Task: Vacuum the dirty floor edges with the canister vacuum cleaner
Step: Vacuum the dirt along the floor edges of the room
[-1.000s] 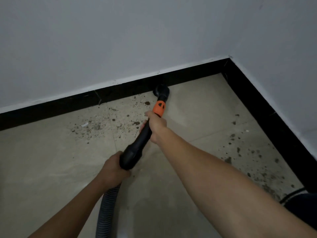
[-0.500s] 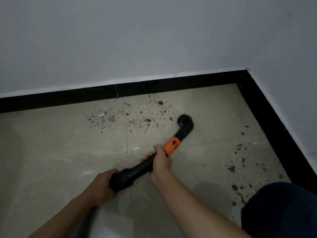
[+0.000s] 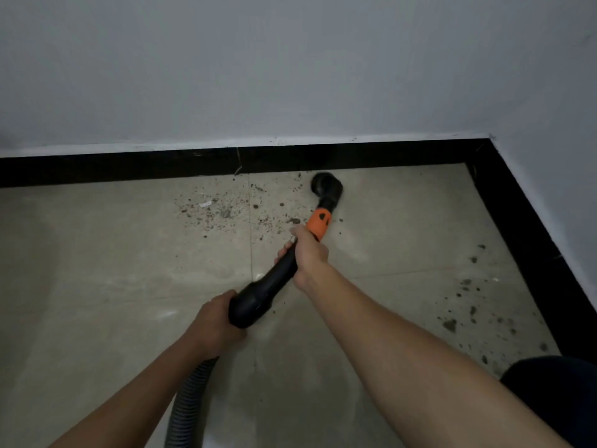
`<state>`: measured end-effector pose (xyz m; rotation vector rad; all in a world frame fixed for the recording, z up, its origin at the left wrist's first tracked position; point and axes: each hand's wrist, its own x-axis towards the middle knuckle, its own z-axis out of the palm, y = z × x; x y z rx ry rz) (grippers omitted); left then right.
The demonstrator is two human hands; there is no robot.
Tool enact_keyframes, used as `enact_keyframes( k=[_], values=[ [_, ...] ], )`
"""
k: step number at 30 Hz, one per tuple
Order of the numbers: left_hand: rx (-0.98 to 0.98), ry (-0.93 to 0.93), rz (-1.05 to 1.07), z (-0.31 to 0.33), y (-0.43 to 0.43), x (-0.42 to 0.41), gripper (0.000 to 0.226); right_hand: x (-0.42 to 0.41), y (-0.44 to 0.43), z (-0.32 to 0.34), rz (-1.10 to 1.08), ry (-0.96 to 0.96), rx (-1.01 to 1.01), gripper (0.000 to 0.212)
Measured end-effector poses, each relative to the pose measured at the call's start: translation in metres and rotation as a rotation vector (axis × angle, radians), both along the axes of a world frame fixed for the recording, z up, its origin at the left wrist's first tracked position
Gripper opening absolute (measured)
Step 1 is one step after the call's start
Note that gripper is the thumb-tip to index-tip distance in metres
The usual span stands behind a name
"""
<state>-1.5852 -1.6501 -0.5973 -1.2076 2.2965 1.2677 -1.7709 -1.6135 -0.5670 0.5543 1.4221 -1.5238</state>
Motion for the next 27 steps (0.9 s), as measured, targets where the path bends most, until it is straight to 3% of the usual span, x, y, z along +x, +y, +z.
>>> enact_keyframes(
  k=[3,7,12,18,23,27],
  values=[
    [0.045,0.05,0.094,0.005,-0.007,-0.011,0.035,-0.015,-0.025,0.004,0.063,0.012,-0.017,0.014],
    [0.042,0.009,0.023,0.004,-0.013,-0.002,0.034,-0.002,-0.009,0.001,0.042,0.007,0.012,0.011],
    [0.077,0.06,0.101,0.002,-0.007,-0.006,0.036,-0.011,-0.027,0.001,0.085,0.016,-0.027,0.019],
    [0.124,0.01,-0.068,0.006,-0.005,-0.002,0.035,0.005,0.014,-0.007,-0.123,0.049,0.087,0.012],
    [0.223,0.074,-0.05,0.005,0.007,-0.02,0.038,-0.02,0.019,0.002,-0.13,0.07,0.1,0.012],
    [0.229,-0.015,-0.179,0.003,0.008,-0.012,0.036,0.001,0.053,-0.005,-0.253,0.028,0.143,0.014]
  ],
)
